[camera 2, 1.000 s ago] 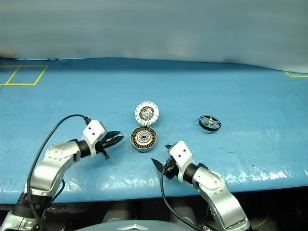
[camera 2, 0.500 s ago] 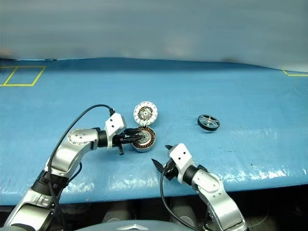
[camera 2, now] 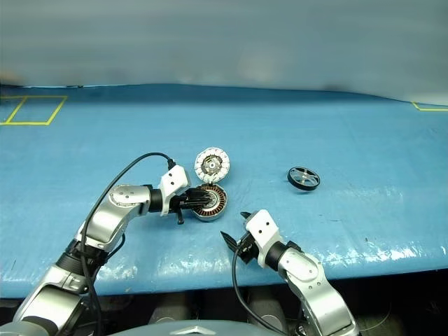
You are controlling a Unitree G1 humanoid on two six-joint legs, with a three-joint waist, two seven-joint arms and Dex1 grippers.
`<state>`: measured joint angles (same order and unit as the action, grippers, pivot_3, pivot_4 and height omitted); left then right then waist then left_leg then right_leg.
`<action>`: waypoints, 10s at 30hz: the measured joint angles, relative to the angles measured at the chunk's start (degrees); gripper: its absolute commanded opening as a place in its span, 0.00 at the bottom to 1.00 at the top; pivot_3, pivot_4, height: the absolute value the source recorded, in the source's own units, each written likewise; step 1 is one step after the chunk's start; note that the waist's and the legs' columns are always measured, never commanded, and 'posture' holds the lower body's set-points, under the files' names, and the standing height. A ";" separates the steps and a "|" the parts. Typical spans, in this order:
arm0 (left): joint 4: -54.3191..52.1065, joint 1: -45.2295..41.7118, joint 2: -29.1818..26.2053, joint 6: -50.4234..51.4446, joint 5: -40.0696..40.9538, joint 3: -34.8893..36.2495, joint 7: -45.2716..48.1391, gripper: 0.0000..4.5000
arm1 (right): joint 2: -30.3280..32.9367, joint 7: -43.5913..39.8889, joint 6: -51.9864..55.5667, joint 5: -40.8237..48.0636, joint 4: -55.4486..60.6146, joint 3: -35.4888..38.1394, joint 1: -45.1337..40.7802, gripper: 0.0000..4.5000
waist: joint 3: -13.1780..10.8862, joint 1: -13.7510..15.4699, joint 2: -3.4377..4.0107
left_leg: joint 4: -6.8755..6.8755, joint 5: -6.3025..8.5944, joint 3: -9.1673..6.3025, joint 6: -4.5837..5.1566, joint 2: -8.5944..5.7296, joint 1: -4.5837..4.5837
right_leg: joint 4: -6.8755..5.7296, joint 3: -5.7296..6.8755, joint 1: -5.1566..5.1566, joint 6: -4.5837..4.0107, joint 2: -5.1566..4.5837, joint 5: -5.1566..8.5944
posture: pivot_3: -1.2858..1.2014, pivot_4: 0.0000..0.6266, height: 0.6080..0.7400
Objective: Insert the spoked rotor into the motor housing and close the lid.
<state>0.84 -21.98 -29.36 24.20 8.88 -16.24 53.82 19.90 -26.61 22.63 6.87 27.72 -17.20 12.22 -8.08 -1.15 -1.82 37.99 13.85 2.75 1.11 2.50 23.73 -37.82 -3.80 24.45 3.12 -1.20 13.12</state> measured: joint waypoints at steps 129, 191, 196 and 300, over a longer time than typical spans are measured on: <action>-19.16 37.94 4.84 -14.85 1.18 8.90 -16.54 0.00 | 5.82 3.06 32.68 4.13 -1.73 17.13 -29.67 0.09 | -0.05 -0.88 0.09 | -0.15 0.03 0.02 0.06 0.05 0.03 | 0.07 -0.04 0.12 -0.26 -0.27 -0.16 | 0.52 0.24 1.00; -18.86 38.74 6.70 -15.74 0.20 8.32 -20.00 0.00 | 20.79 -11.74 29.88 -5.10 -28.40 4.84 -41.17 0.30 | -0.09 -0.96 0.10 | -0.08 0.05 0.11 0.09 0.01 -0.05 | 0.06 -0.11 0.07 -0.24 -0.16 -0.19 | 0.52 0.24 1.00; -18.86 38.74 6.57 -15.78 0.16 8.34 -20.05 0.00 | 21.60 -13.53 28.23 -6.02 -20.71 1.68 -40.77 0.30 | -0.20 -0.99 0.27 | -0.15 0.05 0.10 0.09 0.00 0.02 | 0.05 -0.11 0.16 -0.24 -0.15 -0.18 | 0.52 0.24 1.00; -19.31 39.72 8.94 -22.20 -2.43 8.29 -23.21 0.00 | -6.29 -11.04 -15.96 -14.89 -74.54 -5.70 -72.42 0.00 | -0.55 -2.66 0.63 | -0.49 -0.14 0.48 0.14 0.05 0.05 | 0.08 -0.03 0.37 -0.12 -0.16 -0.58 | 0.52 0.24 1.00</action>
<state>-18.48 17.74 -20.42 2.00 6.46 -7.95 30.61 13.62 -37.65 6.67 -8.02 -46.82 -22.91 -60.20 -8.63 -3.81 -1.20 37.50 13.72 3.24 1.25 2.55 23.79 -37.74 -3.83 24.82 2.99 -1.36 12.54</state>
